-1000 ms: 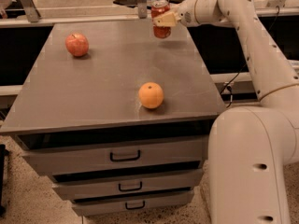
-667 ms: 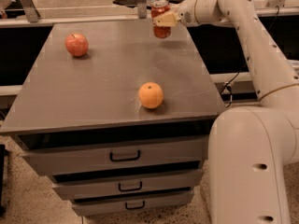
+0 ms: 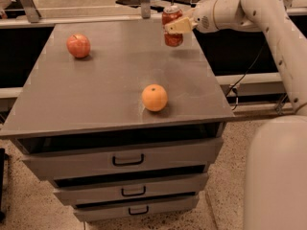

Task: Move coke can near orange

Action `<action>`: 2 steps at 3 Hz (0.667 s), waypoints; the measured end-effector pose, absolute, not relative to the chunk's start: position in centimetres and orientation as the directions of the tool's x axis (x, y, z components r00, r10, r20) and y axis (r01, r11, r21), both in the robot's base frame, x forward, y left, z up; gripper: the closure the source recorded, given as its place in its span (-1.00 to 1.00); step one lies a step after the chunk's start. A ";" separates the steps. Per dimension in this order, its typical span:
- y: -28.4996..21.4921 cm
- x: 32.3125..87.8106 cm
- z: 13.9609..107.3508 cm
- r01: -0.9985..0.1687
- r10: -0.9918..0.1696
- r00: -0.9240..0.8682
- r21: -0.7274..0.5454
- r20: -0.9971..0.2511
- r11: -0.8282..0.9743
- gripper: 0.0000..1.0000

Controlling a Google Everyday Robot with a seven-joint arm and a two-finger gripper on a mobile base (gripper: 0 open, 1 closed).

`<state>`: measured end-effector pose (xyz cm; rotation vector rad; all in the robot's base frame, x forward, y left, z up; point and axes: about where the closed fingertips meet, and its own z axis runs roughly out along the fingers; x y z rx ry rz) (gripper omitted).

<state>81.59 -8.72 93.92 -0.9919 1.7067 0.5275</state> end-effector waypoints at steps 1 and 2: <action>-9.2 77.2 94.5 -0.837 -0.327 -0.115 -0.086 -0.938 0.541 1.00; -8.2 73.1 93.5 -0.867 -0.290 -0.133 -0.030 -0.948 0.498 1.00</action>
Offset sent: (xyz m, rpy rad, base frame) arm -0.1438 0.0141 -0.0165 0.1493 0.0986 0.1450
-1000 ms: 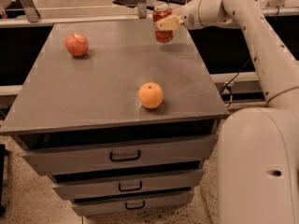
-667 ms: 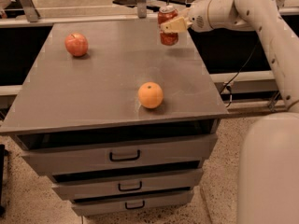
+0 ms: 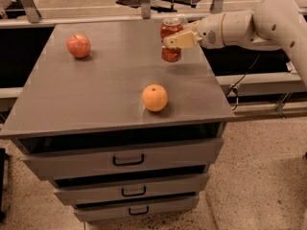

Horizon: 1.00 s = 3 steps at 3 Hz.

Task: Move coke can near orange

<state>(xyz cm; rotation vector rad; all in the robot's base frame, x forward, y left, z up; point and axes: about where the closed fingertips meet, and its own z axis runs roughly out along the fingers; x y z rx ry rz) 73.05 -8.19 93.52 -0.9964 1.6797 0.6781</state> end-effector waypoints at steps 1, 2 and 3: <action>-6.9 70.1 91.8 -0.896 -0.273 -0.156 0.019 -0.949 0.444 1.00; -5.7 68.0 91.3 -0.919 -0.263 -0.163 0.049 -0.951 0.391 1.00; -4.8 65.6 90.8 -0.938 -0.247 -0.177 0.087 -0.953 0.336 0.92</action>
Offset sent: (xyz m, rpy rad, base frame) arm -0.0758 0.0324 -0.0264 0.0697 0.0909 0.1838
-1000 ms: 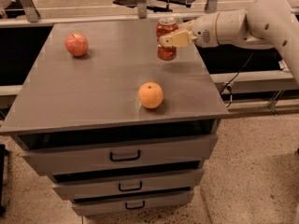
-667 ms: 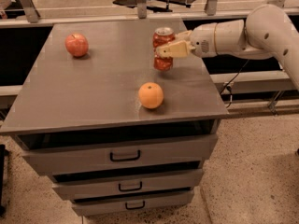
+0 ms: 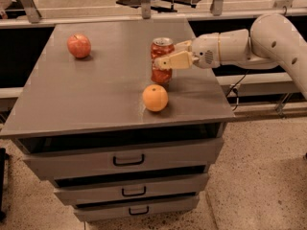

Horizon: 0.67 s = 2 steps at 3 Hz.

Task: Move coke can near orange

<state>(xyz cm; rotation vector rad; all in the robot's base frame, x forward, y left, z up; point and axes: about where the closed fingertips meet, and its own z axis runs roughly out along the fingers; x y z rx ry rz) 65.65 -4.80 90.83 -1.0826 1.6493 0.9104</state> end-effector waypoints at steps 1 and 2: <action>-4.4 64.6 90.4 -0.946 -0.238 -0.185 0.107 -0.953 0.306 0.45; -4.5 64.0 90.0 -0.950 -0.235 -0.192 0.120 -0.953 0.288 -0.04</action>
Offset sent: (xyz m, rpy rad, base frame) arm -0.0241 -0.0053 -0.0127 0.0282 0.0393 0.0580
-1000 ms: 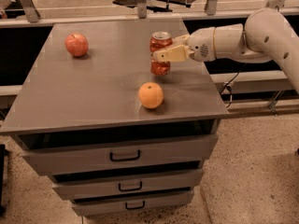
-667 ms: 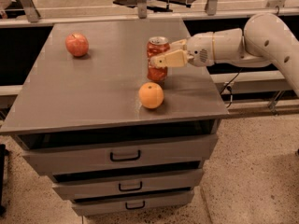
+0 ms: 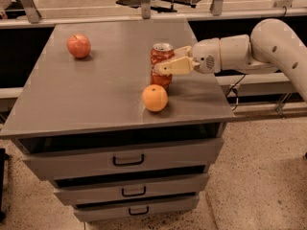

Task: Move coke can near orange

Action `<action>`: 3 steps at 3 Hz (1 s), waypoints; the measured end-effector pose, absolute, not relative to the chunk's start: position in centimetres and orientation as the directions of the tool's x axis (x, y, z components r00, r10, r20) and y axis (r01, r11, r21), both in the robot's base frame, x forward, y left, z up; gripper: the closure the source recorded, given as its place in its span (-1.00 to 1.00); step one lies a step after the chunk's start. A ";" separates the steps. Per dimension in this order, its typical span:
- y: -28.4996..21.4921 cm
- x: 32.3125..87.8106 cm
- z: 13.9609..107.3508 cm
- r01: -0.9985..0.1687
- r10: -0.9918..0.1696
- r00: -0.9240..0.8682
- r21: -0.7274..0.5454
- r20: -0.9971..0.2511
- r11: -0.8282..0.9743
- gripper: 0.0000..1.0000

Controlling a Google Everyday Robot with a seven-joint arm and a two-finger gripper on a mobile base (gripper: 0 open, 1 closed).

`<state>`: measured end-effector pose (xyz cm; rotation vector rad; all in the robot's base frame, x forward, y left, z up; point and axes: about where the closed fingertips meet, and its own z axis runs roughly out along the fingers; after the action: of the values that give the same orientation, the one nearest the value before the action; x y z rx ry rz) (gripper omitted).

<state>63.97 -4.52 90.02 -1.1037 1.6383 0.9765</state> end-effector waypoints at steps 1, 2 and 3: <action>-4.6 63.5 89.7 -0.952 -0.236 -0.196 0.127 -0.952 0.277 -0.51; -4.8 63.2 89.5 -0.952 -0.238 -0.201 0.133 -0.950 0.274 -0.95; -4.8 63.2 89.5 -0.952 -0.239 -0.204 0.135 -0.949 0.275 -1.00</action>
Offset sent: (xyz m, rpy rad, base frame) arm -0.0099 -0.0103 -0.0065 -0.0025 0.0189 0.0073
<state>63.17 -4.82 89.50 -1.1123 1.6465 0.9958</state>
